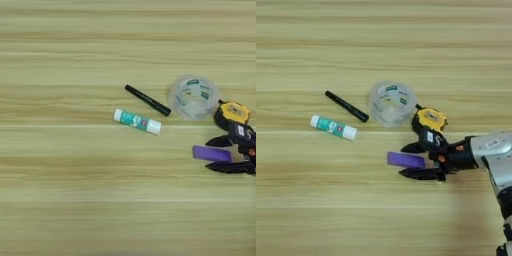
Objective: Move the objects on the table
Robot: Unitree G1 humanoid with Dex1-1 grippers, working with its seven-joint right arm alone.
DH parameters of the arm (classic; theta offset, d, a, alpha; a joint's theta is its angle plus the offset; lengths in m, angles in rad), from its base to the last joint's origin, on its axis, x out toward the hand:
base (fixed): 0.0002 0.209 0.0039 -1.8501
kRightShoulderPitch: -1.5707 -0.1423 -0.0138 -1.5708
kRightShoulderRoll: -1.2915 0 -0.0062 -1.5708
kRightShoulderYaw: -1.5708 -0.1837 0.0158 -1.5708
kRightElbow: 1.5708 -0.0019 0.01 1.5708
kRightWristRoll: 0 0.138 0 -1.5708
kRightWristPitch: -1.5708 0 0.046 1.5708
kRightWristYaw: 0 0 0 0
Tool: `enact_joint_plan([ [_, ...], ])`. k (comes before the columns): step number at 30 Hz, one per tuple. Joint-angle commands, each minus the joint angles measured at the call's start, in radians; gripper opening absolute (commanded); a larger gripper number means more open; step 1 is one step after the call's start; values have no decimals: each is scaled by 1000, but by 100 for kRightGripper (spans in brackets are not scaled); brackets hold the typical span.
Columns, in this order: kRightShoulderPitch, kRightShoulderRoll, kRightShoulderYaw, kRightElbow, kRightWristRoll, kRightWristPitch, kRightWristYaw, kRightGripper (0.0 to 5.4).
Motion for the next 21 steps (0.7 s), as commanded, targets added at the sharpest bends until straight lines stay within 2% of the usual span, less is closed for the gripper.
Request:
enact_joint_plan([
  [1,-65,-28,-12,-1,-1,-9,-29,271],
  [13,-77,-7,-6,45,-7,-33,-27,145],
  [21,-80,6,-11,36,7,-46,-23,143],
])
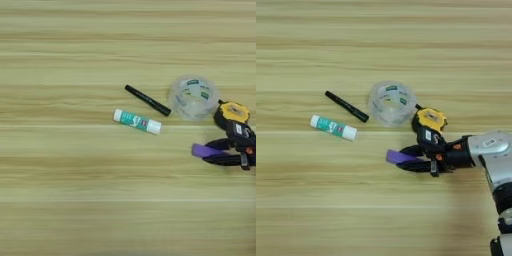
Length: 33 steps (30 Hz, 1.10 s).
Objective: Move the objects on the table
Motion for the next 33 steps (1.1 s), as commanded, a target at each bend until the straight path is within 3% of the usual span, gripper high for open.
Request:
enact_joint_plan([
  [1,-50,-17,-17,-33,11,-7,-37,143],
  [11,-28,17,-98,-287,147,66,-40,142],
  [17,6,38,-97,-471,202,143,-54,142],
  [22,22,80,-58,-540,189,168,-83,142],
  [25,10,116,-21,-534,156,166,-114,142],
  [33,-19,192,17,-527,140,172,-175,142],
])
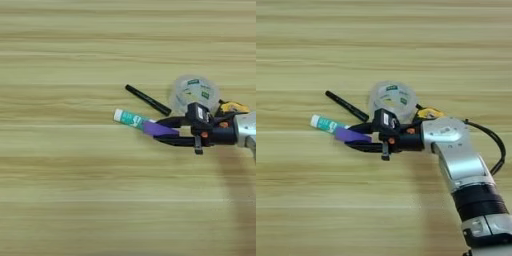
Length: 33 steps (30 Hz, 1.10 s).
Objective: Move the objects on the table
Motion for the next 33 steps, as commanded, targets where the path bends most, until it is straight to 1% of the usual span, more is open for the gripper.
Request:
enact_joint_plan([
  [1,-83,9,-9,-34,2,-2,-64,142],
  [5,-80,33,9,-38,-5,-6,-75,142],
  [9,-78,56,30,-55,1,-2,-76,142],
  [14,-74,77,52,-38,-16,-14,-82,142],
  [20,-85,99,106,66,-78,-50,-93,142],
  [25,-107,138,155,166,-135,-93,-100,142],
  [28,-115,150,160,198,-147,-112,-102,142],
  [33,-123,168,157,228,-145,-129,-99,142],
])
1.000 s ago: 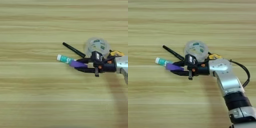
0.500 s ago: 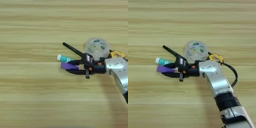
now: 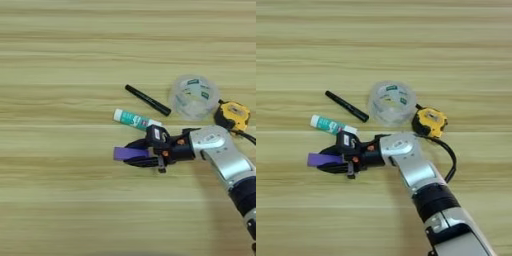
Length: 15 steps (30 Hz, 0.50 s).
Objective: Move the objects on the table
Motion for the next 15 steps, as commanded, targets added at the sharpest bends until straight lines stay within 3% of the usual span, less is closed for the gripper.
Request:
enact_joint_plan([
  [1,-70,1,-17,-13,7,-20,-36,142],
  [11,-71,12,-30,-12,24,-22,-25,273],
  [15,-72,30,-62,-60,70,-10,-29,324],
])
